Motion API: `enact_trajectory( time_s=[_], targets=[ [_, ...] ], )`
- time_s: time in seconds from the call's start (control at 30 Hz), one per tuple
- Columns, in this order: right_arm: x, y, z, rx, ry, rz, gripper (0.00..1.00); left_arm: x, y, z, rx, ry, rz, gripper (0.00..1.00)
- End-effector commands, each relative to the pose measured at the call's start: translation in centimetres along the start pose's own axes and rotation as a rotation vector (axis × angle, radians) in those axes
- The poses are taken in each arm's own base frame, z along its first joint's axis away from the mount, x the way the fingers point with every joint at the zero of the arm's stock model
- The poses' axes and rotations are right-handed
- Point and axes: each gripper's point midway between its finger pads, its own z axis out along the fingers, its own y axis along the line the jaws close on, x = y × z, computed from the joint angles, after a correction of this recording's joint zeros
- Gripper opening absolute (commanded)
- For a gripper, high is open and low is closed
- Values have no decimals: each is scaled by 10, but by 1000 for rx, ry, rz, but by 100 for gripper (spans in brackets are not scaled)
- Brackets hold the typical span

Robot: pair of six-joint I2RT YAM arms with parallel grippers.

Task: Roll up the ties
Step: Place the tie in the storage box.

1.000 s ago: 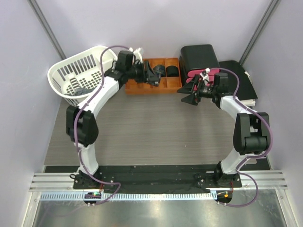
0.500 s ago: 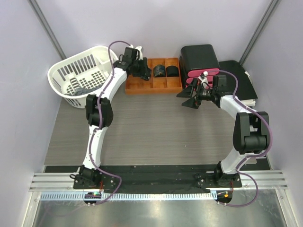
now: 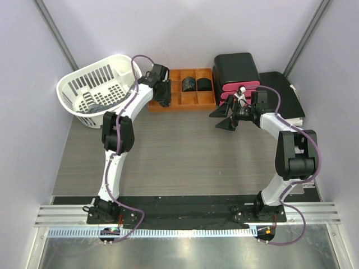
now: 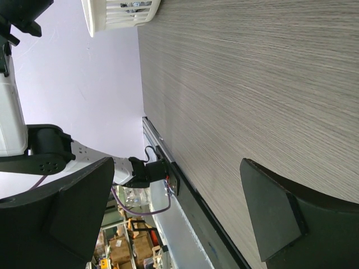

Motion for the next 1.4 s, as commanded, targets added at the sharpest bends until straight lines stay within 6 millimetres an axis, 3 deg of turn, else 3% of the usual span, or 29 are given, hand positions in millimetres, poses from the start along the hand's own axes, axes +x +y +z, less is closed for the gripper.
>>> enact_trajectory(
  time_s=[0.0, 0.3, 0.8, 1.1, 1.27, 1.37],
  targets=[
    [-3, 6, -3, -12, -11, -33, 100, -36, 16, -47, -88, -115, 20, 0],
    [0, 3, -2, -9, -6, -26, 100, -42, 30, -35, -132, -130, 52, 0],
    [5, -2, -2, -4, 1, -9, 100, -19, 55, 7, -207, -45, 61, 0],
    [9, -6, -2, -1, 10, 8, 100, -6, 59, 26, -199, -2, 38, 0],
    [11, -6, -1, 1, 11, 9, 100, -2, 60, 34, -189, 10, 47, 15],
    [11, -7, -2, 1, 12, 15, 100, -4, 58, 35, -175, 5, 55, 34]
  ],
)
